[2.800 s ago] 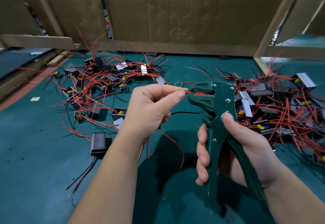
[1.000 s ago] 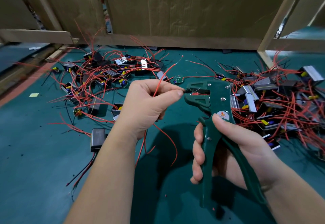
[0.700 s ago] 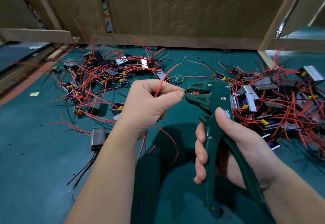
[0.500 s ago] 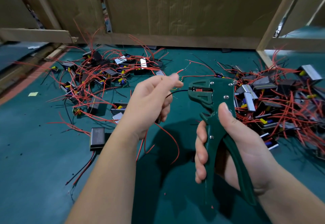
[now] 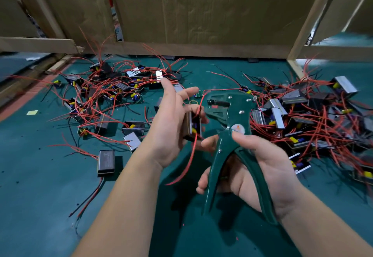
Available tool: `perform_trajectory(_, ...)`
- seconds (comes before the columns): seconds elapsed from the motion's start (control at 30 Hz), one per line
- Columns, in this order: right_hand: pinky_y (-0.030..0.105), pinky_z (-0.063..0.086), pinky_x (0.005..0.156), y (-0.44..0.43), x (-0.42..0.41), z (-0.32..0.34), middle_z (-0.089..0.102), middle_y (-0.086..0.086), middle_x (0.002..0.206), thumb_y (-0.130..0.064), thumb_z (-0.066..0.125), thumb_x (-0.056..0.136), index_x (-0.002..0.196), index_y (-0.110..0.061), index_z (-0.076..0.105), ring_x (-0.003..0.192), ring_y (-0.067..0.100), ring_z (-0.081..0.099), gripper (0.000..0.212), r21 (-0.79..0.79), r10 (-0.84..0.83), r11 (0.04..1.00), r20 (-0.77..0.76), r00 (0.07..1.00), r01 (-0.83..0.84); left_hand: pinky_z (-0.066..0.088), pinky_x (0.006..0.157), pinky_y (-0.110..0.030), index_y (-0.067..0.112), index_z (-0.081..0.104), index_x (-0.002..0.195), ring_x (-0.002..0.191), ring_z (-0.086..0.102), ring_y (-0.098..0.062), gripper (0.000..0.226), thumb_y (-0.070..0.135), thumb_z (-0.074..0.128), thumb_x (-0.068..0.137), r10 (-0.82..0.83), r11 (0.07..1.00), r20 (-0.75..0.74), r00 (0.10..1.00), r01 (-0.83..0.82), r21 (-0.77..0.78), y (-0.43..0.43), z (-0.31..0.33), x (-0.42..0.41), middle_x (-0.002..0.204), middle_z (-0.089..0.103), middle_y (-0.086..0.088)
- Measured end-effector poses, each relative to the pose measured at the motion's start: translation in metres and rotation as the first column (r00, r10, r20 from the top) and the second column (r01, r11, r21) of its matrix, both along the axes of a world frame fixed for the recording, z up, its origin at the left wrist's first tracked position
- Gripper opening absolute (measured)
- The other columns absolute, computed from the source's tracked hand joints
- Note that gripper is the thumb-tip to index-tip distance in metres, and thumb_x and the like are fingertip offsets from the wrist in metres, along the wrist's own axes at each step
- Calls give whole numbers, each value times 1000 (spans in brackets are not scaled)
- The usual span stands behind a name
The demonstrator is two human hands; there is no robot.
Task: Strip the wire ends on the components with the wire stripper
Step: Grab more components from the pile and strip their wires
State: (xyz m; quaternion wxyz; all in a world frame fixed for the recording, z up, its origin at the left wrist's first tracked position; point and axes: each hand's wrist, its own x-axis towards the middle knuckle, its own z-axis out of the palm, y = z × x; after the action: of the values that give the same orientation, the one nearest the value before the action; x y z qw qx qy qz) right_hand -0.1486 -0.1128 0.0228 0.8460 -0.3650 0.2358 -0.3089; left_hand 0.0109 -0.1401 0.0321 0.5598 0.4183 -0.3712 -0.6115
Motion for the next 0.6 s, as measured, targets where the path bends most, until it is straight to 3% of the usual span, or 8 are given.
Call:
perform_trajectory(0.13, 51, 54, 66, -2, -3, -1, 64, 23, 101, -42, 82, 53, 106, 5, 66, 65, 38, 63, 72, -15, 59, 998, -4, 998, -60, 41, 57, -26, 16, 51, 118, 56, 51, -13, 80, 72, 2, 87, 33, 997, -72, 997, -38, -67, 0, 1, 1, 69, 51, -2)
perform_trajectory(0.2, 50, 52, 64, -3, -6, -1, 61, 27, 103, -39, 83, 56, 114, 6, 62, 66, 39, 62, 77, -43, 39, 998, 18, 999, -38, 43, 62, -27, 16, 51, 121, 60, 55, -14, 82, 71, 0, 87, 53, 994, -55, 997, -57, -92, -2, 0, 2, 70, 55, -2)
perform_trajectory(0.27, 51, 52, 63, -4, -6, 0, 62, 26, 110, -36, 85, 56, 118, 5, 60, 65, 40, 62, 78, -104, -66, 992, 61, 996, 72, 39, 79, -35, 22, 49, 126, 79, 57, -18, 81, 70, -2, 87, 81, 989, -14, 997, -82, -127, -5, -2, 4, 79, 62, -3)
perform_trajectory(0.33, 53, 54, 65, -6, -9, -1, 65, 15, 117, -29, 82, 64, 114, -5, 64, 65, 39, 64, 58, -227, -256, 933, 125, 959, 278, 37, 89, -38, 30, 44, 131, 102, 56, -21, 77, 70, -4, 86, 102, 986, 17, 995, -99, -138, -7, -4, 8, 101, 67, -6)
perform_trajectory(0.4, 51, 56, 69, -10, -14, 3, 67, 4, 114, -16, 64, 77, 114, -17, 64, 66, 37, 66, 37, -316, -447, 819, 171, 878, 479, 41, 91, -36, 32, 41, 137, 115, 54, -20, 76, 68, -5, 88, 166, 979, 64, 984, -156, -134, -10, -7, 13, 117, 64, -5)
perform_trajectory(0.47, 52, 56, 69, -15, -21, 7, 66, -3, 100, -14, 51, 80, 113, -14, 56, 67, 38, 67, 34, -358, -559, 735, 162, 813, 577, 43, 86, -33, 31, 45, 134, 114, 55, -18, 70, 64, 0, 92, 285, 955, 123, 951, -269, -127, -13, -10, 17, 121, 62, -4)
perform_trajectory(0.53, 52, 55, 65, -20, -26, 8, 62, -2, 74, -15, 49, 81, 95, -12, 54, 67, 39, 67, 16, -343, -595, 728, 114, 795, 594, 45, 85, -32, 33, 53, 120, 110, 56, -18, 51, 56, 13, 99, 407, 913, 206, 890, -396, -95, -15, -14, 19, 117, 61, 0)
perform_trajectory(0.6, 50, 54, 64, -20, -27, 7, 62, -2, 70, -16, 47, 83, 94, -13, 55, 67, 37, 68, 14, -301, -579, 764, 73, 812, 571, 47, 94, -36, 35, 55, 104, 111, 56, -17, 25, 44, 31, 101, 481, 872, 351, 803, -480, -98, -15, -18, 20, 109, 58, 11)
